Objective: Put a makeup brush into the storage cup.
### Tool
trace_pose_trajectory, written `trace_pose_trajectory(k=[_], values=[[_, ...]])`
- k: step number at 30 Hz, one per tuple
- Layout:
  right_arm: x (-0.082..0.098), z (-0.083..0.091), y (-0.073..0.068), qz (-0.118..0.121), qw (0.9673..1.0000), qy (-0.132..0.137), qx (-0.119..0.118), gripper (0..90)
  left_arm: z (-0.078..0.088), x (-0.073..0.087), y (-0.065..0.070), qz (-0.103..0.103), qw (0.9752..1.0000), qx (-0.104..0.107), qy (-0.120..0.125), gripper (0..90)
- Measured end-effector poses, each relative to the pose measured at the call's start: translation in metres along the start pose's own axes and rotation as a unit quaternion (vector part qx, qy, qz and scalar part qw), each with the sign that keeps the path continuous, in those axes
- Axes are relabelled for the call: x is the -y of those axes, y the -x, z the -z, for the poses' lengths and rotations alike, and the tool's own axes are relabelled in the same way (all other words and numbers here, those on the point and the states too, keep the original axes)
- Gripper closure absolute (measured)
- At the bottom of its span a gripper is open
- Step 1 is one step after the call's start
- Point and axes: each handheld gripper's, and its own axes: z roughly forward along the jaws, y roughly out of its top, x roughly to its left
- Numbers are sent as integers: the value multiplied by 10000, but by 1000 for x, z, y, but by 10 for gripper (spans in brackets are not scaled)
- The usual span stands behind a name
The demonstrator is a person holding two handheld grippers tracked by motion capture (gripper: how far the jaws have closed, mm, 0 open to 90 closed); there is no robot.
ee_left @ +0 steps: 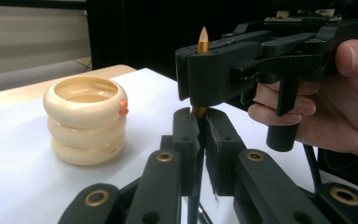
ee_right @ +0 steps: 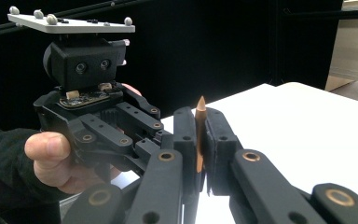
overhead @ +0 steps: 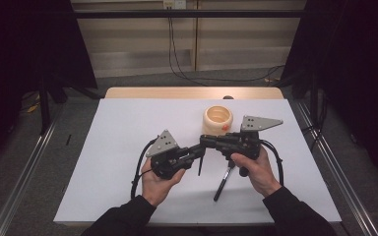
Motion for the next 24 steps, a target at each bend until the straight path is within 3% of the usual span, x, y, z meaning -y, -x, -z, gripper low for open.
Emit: trace_pose_trajectory(k=[4, 6, 7, 9, 14, 16, 24], values=[[-1, 1, 0, 34, 10000, 5, -1, 852, -1, 1, -1, -21, 10000, 46, 72, 782], [-1, 2, 0, 43, 10000, 18, 28, 852, -1, 2, 0, -61, 9999, -39, 96, 752], [-1, 2, 0, 53, 10000, 16, 17, 852, -1, 2, 1, -67, 9998, -176, 87, 724], [-1, 2, 0, 65, 10000, 25, 33, 852, -2, 3, 1, -73, 9998, -154, 133, 673], [-2, 3, -1, 90, 9999, 37, 35, 852, -3, 3, 1, -124, 9992, -374, 109, 483], [-2, 3, -1, 98, 9999, 51, 54, 851, -5, 3, 1, -133, 9992, -355, 118, 393], [-3, 5, -1, 148, 9998, 72, 87, 852, -5, 3, 0, -69, 9968, -791, 77, 90]])
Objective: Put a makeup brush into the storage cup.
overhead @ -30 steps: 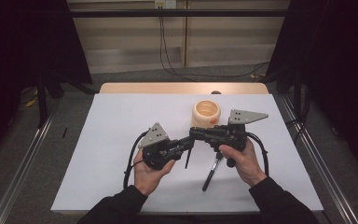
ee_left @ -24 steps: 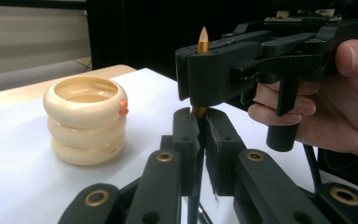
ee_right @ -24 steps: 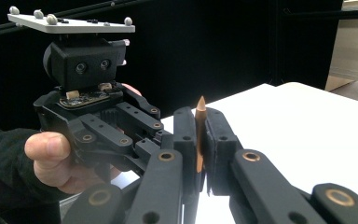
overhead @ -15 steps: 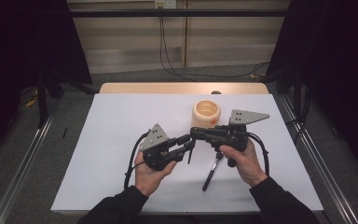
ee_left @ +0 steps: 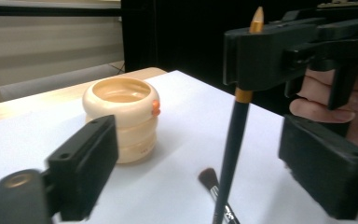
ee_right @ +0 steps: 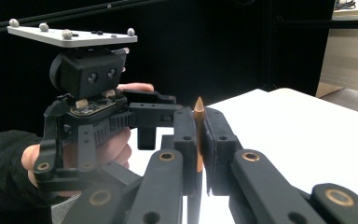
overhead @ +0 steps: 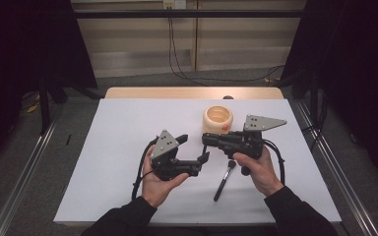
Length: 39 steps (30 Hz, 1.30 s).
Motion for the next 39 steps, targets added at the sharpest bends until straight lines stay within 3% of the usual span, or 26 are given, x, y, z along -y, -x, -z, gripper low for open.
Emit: trace_pose_trajectory(k=[2, 4, 6, 9, 11, 14, 18, 20, 25, 27, 39], values=[[0, 0, 0, 7, 10000, -1, -1, 852, 0, 0, 0, -5, 9999, -108, 51, 10], [0, 1, 0, 8, 10000, -6, 4, 852, 0, 0, -1, -11, 9999, 55, 139, 31], [-1, 1, 0, 14, 10000, -2, 21, 852, 0, 1, 0, -387, 9991, -91, 118, 14], [-1, 3, 1, -14, 10000, 17, 67, 852, 1, 2, 1, -540, 9982, -177, 200, 3], [-1, 4, 2, -12, 10000, 30, 68, 852, 1, 3, 0, -533, 9984, -98, 165, 10], [-2, 5, 2, 36, 9999, 10, 101, 852, 1, 4, 0, -482, 9987, -176, 65, 7], [-2, 6, 3, 41, 9999, 30, 99, 852, 3, 11, -5, -509, 9979, -337, 219, 8], [-2, 6, 3, 7, 9999, 37, 123, 851, 5, 14, -8, -366, 9982, -444, 186, 9], [-2, 8, 4, 21, 9998, 30, 170, 851, 17, 21, -16, -395, 9966, -672, 257, 11], [-2, 9, 5, 19, 9998, 28, 186, 852, 21, 25, -21, -355, 9971, -619, 253, 12], [-3, 12, 7, 46, 9996, 33, 259, 851, 48, 42, -37, -257, 9960, -849, 143, 9]])
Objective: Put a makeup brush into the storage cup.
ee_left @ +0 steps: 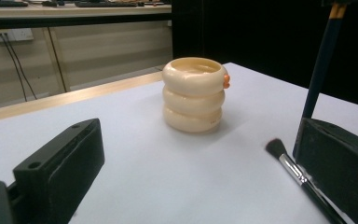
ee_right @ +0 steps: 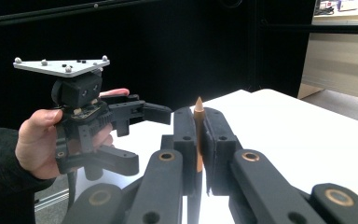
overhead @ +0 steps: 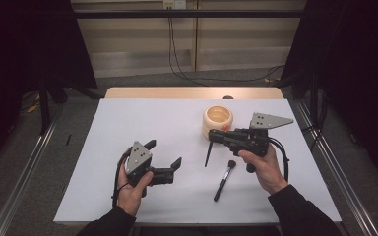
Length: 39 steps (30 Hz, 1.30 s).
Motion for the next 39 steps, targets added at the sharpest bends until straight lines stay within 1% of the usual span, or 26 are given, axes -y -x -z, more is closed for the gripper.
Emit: trace_pose_trajectory(k=[1, 2, 3, 4, 7, 8, 9, 11, 13, 14, 16, 17, 19, 20, 21, 22, 23, 24, 26, 28, 30, 31, 33, 35, 38, 39], values=[[0, 0, 0, -8, 10000, 0, -1, 852, 3, 2, -1, 16, 10000, -22, -6, 11], [0, 0, 1, -6, 10000, 2, 14, 852, 5, 3, -4, -40, 10000, -24, -20, 10], [0, 1, 1, -3, 10000, 2, 28, 852, 7, 5, -5, 47, 9999, -95, 5, 9], [0, 1, 2, -4, 10000, -4, 40, 852, 10, 7, -6, 56, 9999, -141, 4, 11], [0, 1, 3, 2, 10000, -12, 77, 852, 18, 11, -9, 17, 9998, -222, 16, 10], [0, 1, 3, 5, 10000, -18, 77, 852, 21, 12, -11, 25, 9998, -184, 26, 12], [0, 2, 4, 42, 9999, -33, 101, 851, 23, 14, -11, 35, 9997, -221, 32, 11], [-1, 2, 5, 29, 9999, -13, 123, 852, 28, 17, -11, -26, 9997, -258, 24, 14], [-1, 3, 7, 36, 9999, -20, 165, 851, 32, 21, -11, 37, 9997, -213, 113, 16], [-1, 4, 8, 14, 9998, -11, 179, 852, 33, 22, -12, 37, 9998, -196, 83, 8], [-1, 5, 10, -12, 9998, -19, 219, 852, 34, 25, -14, 47, 9997, -217, 132, 14], [-1, 5, 11, 38, 9997, -20, 253, 851, 35, 26, -15, 24, 9997, -242, 91, 14], [-3, 7, 14, 6, 9996, 37, 281, 852, 35, 29, -17, 2, 9998, -149, 102, 12], [-3, 8, 15, 0, 9996, 35, 293, 852, 35, 30, -18, -2, 9999, -38, 151, 10], [-4, 9, 17, 19, 9995, 24, 330, 852, 36, 31, -19, 34, 9998, 18, 199, 7], [-5, 10, 19, 20, 9993, 26, 375, 851, 36, 31, -20, 37, 9998, -50, 198, 6], [-6, 12, 20, 22, 9992, 68, 405, 851, 35, 31, -20, 67, 9998, -73, 189, 10], [-8, 13, 21, 28, 9990, 91, 441, 852, 36, 31, -20, 28, 9997, -145, 183, 18], [-11, 16, 26, 58, 9986, 93, 522, 851, 37, 31, -21, 91, 9997, -132, 204, 11], [-12, 17, 29, 52, 9983, 76, 583, 851, 36, 31, -21, 56, 9998, -150, 130, 11], [-14, 17, 31, 57, 9981, 81, 610, 851, 36, 32, -21, 93, 9999, -80, 111, 13], [-14, 17, 32, 51, 9980, 92, 631, 852, 36, 32, -21, 99, 9998, -119, 110, 13], [-16, 17, 35, 89, 9975, 65, 701, 852, 36, 32, -22, 97, 9998, -116, 106, 15], [-17, 16, 37, 103, 9974, 57, 715, 852, 36, 32, -22, 90, 9998, -113, 123, 15], [-21, 14, 40, 139, 9969, 51, 769, 852, 37, 32, -22, 102, 9998, -50, 141, 15], [-23, 13, 41, 152, 9969, 57, 765, 851, 37, 32, -22, 120, 9998, -65, 149, 15]])
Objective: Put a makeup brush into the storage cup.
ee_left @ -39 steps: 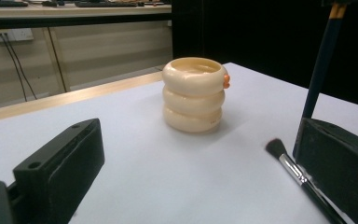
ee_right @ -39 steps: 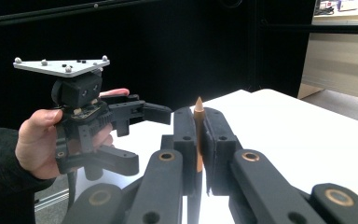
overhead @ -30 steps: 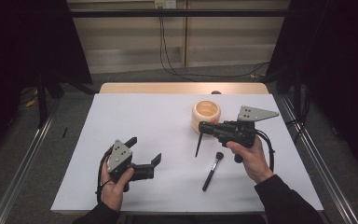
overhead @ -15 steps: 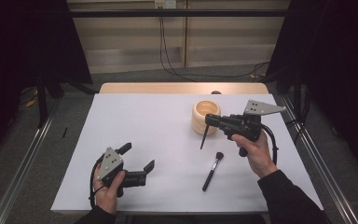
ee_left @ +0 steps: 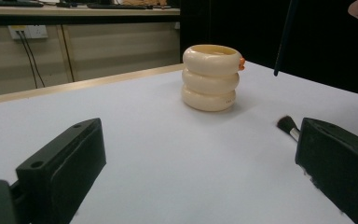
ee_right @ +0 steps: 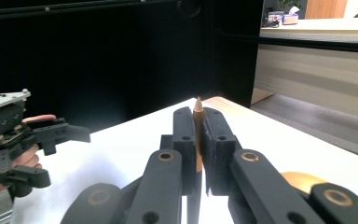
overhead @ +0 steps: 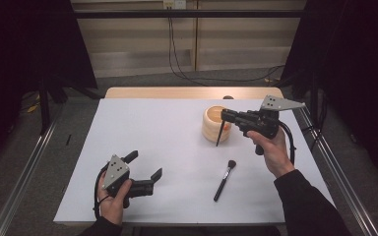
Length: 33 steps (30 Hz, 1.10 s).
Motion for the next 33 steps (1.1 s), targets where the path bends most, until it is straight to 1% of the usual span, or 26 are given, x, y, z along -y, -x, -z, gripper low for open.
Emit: trace_pose_trajectory(k=[2, 5, 7, 10, 11, 12, 14, 15, 16, 17, 19, 24, 25, 27, 28, 30, 31, 33], values=[[-3, -2, 1, 39, 10000, 14, 20, 852, 0, 0, 0, -22, 10000, -27, -5, 15], [-8, -5, 4, 69, 9999, -27, 82, 851, 0, 0, -1, 1, 10000, 41, -16, 15], [-11, -7, 6, 87, 9999, -28, 101, 852, 1, 0, -2, 24, 10000, 7, 2, 14], [-15, -9, 9, 94, 9999, 7, 136, 852, 1, 0, -2, 9, 10000, -10, -19, 14], [-16, -9, 10, 67, 9999, 34, 155, 852, 1, 0, -2, -29, 10000, 6, -24, 14], [-17, -9, 12, 59, 9998, 38, 200, 852, 1, 0, -2, -31, 10000, 13, -18, 14], [-19, -11, 15, 86, 9996, 42, 252, 851, 1, -1, -1, 4, 10000, 5, -14, 14], [-20, -11, 17, 70, 9996, 51, 262, 851, 2, -1, -2, 45, 10000, 31, -29, 14], [-21, -11, 18, 107, 9995, 33, 310, 852, 2, -1, -2, 78, 9999, 60, -29, 14], [-21, -12, 20, 121, 9993, 32, 344, 852, 3, -1, -2, 62, 9999, 96, -31, 14], [-24, -13, 23, 135, 9992, 18, 378, 852, 4, -2, -1, -28, 10000, 57, -30, 12], [-29, -17, 32, 168, 9986, -50, 503, 851, 4, -2, -2, -5, 10000, 56, -23, 13], [-30, -18, 34, 179, 9984, -44, 527, 851, 4, -2, -3, -52, 10000, 47, -37, 13], [-31, -18, 38, 101, 9984, 1, 551, 852, 5, -2, -2, -24, 10000, 42, -18, 13], [-31, -18, 40, 91, 9981, -5, 611, 851, 5, -2, -2, -41, 10000, 73, -31, 13], [-32, -19, 43, 72, 9979, 1, 649, 851, 5, -2, -2, -56, 9999, 107, -33, 12], [-32, -18, 45, 38, 9976, -4, 691, 852, 5, -2, -2, -36, 9999, 115, -22, 12], [-33, -19, 48, 55, 9973, -4, 725, 851, 5, -2, -2, -42, 9999, 99, -17, 12]])
